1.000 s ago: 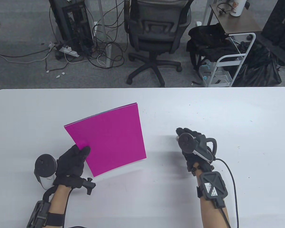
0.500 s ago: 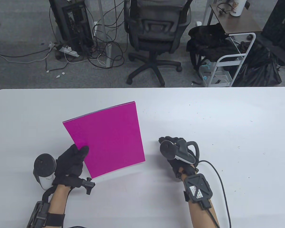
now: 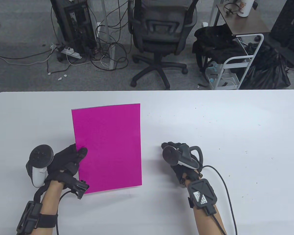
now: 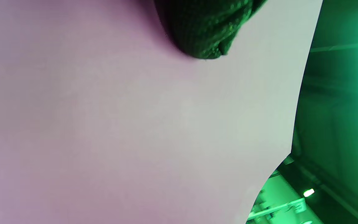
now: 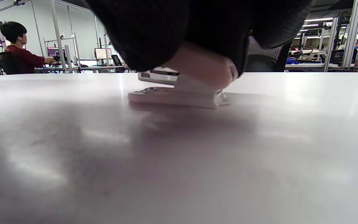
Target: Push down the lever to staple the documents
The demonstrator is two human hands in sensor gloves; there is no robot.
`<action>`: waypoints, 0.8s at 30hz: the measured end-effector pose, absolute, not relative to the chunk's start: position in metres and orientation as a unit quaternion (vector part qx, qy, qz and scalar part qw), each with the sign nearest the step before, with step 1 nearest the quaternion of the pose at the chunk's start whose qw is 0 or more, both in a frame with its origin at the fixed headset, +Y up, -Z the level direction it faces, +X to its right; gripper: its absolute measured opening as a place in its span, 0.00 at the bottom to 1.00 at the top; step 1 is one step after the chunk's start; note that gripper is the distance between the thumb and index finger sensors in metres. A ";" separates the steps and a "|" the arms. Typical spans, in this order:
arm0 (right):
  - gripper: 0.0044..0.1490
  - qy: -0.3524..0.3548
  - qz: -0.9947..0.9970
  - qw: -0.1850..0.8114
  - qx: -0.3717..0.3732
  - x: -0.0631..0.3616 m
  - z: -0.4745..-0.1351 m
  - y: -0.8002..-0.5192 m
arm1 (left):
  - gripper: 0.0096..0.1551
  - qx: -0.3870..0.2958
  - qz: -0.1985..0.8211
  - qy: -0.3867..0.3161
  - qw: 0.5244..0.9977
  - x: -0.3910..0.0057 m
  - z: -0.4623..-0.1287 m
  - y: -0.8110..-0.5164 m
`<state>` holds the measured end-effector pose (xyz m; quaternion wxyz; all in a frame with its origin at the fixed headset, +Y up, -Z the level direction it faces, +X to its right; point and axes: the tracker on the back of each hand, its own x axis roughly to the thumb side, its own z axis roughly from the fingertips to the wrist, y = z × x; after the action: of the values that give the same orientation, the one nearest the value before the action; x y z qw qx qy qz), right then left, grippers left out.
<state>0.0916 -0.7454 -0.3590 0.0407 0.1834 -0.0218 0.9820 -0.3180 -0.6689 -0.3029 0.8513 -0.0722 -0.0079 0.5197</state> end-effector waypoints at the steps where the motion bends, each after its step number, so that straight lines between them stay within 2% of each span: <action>1: 0.37 -0.022 0.982 0.042 0.183 0.092 -0.359 -0.746 | 0.21 -0.103 0.508 -0.002 0.855 -0.319 -0.306 -0.667; 8: 0.37 -0.024 0.982 0.048 0.182 0.091 -0.359 -0.746 | 0.21 -0.245 0.483 0.039 0.840 -0.317 -0.325 -0.677; 14: 0.37 -0.022 0.982 0.052 0.180 0.091 -0.359 -0.747 | 0.21 -0.324 0.462 0.048 0.824 -0.308 -0.337 -0.696; 24: 0.37 -0.020 0.982 0.048 0.180 0.092 -0.360 -0.747 | 0.21 -0.369 0.413 0.035 0.832 -0.279 -0.347 -0.712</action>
<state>0.0917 -0.7467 -0.3595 0.0482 0.1796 -0.0205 0.9823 -0.2787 -0.7123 -0.3469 0.8317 -0.3694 0.0349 0.4131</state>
